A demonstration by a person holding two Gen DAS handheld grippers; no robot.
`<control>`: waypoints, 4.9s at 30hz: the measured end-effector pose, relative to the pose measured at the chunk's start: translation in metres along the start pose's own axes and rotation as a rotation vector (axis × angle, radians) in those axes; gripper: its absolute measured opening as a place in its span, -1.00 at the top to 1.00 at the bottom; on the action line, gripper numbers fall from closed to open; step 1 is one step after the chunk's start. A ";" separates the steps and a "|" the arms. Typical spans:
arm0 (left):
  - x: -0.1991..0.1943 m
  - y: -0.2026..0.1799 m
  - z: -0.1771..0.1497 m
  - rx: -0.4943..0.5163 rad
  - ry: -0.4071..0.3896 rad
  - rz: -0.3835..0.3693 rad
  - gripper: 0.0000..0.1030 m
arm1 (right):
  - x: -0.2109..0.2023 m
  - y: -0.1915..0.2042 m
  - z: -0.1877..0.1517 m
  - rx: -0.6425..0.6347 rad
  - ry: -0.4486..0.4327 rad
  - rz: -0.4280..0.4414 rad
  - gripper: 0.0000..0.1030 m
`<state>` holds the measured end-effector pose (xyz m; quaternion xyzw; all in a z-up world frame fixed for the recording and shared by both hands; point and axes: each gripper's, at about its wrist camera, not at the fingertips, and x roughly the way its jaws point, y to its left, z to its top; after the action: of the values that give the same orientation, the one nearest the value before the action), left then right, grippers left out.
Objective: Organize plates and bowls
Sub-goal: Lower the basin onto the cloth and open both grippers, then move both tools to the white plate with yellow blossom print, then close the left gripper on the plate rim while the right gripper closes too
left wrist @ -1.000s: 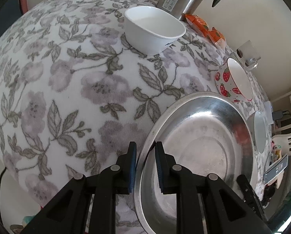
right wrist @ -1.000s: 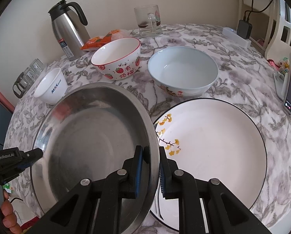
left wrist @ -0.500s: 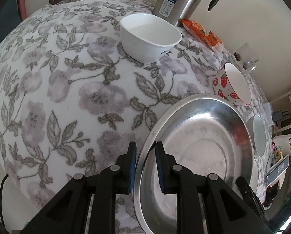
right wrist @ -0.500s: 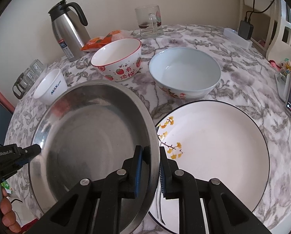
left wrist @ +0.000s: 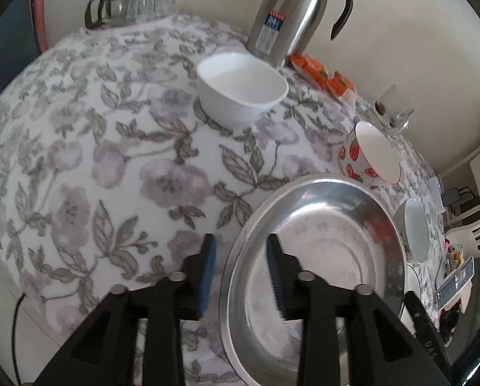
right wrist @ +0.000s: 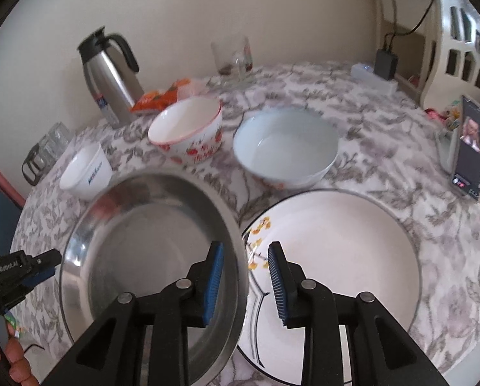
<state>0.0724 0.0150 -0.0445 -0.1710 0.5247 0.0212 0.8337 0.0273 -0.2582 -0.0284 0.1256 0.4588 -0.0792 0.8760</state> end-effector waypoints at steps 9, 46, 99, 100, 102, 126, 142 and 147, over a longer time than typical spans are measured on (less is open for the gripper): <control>-0.022 -0.019 -0.006 0.133 -0.078 0.068 -0.16 | -0.012 0.014 0.000 -0.034 -0.003 0.020 0.06; -0.026 -0.023 0.003 0.042 -0.127 0.288 -0.67 | -0.036 0.036 -0.020 -0.123 -0.113 0.013 -1.00; -0.066 -0.214 -0.107 0.397 -0.027 -0.266 -1.00 | -0.077 -0.172 0.030 0.145 -0.159 0.080 -1.00; -0.064 -0.217 -0.113 0.398 -0.014 -0.269 -0.99 | -0.076 -0.175 0.028 0.145 -0.154 0.084 -1.00; -0.059 -0.222 -0.127 0.396 0.011 -0.270 -0.99 | -0.071 -0.178 0.021 0.144 -0.139 0.091 -1.00; -0.006 -0.210 -0.185 0.237 0.177 -0.183 -0.83 | -0.025 -0.205 -0.028 0.194 -0.007 0.160 -0.62; 0.026 -0.172 -0.184 -0.004 0.265 -0.173 -0.33 | 0.012 -0.189 -0.029 0.175 0.066 0.226 -0.13; 0.032 -0.172 -0.183 -0.011 0.271 -0.165 -0.11 | 0.022 -0.188 -0.027 0.179 0.078 0.250 0.08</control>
<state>-0.0349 -0.2081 -0.0993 -0.2196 0.6163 -0.0676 0.7533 -0.0292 -0.4304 -0.0893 0.2621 0.4645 -0.0051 0.8459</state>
